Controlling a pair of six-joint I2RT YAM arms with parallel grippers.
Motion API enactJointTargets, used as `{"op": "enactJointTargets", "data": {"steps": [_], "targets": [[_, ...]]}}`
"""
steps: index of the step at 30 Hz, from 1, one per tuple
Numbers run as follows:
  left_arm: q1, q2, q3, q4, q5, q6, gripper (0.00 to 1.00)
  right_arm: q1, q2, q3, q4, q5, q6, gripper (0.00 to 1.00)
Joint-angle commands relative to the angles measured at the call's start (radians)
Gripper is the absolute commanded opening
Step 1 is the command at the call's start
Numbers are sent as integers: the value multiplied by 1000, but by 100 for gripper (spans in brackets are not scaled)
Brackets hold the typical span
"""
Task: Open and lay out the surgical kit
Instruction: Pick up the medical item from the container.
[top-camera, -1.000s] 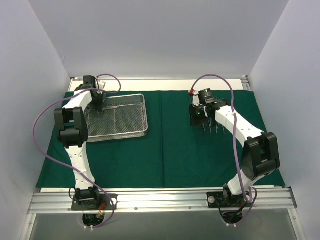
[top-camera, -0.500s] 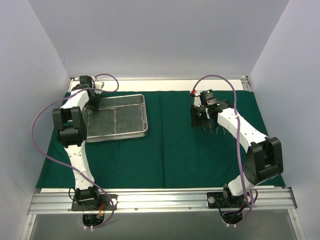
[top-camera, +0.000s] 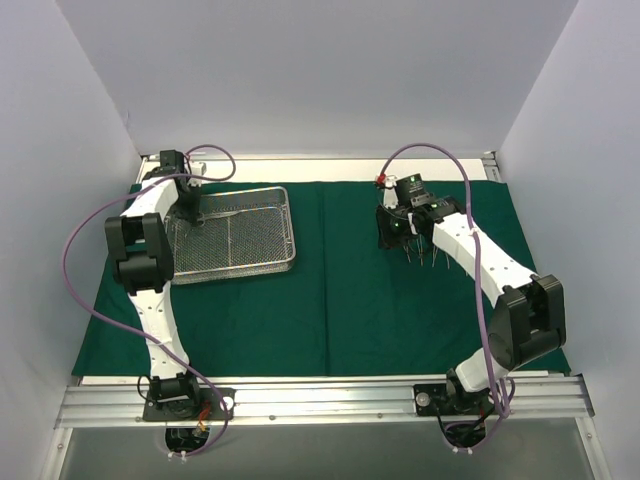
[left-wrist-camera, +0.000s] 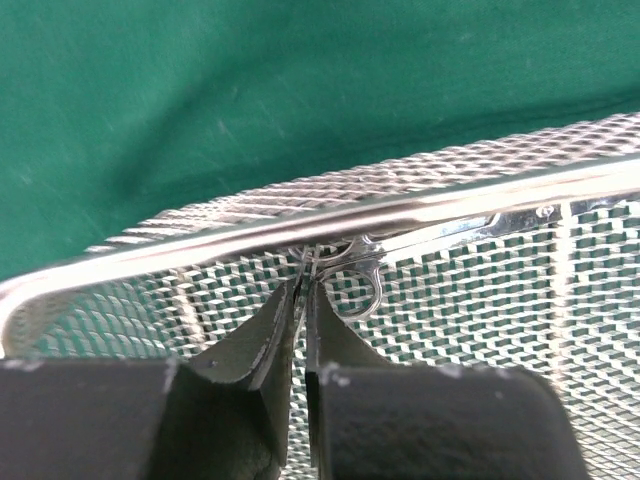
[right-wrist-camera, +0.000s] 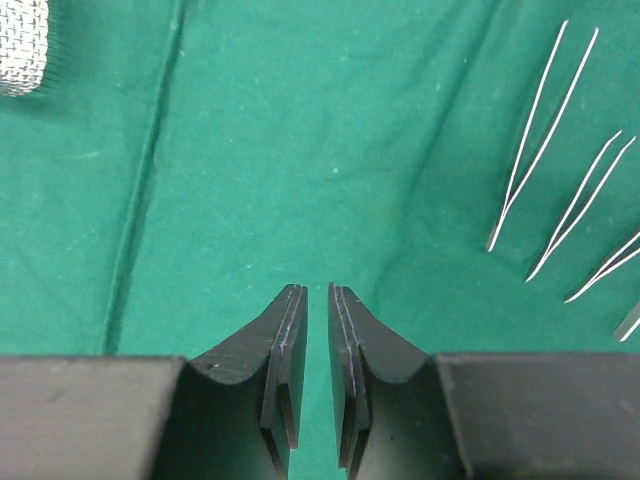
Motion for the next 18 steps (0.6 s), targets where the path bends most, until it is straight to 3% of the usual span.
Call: {"op": "enactJointTargets", "data": {"steps": [1,10,18], "targets": [[8,-69,17,-53,-23,-115,2,9,-13,55,-34,26,4,16],[-6,-192,28,-271,18,-279,2,11,-20,70,0,14,25,18],[-12,-258,-55,-412,78,-266,2,16,-27,67,35,-17,59,18]]}}
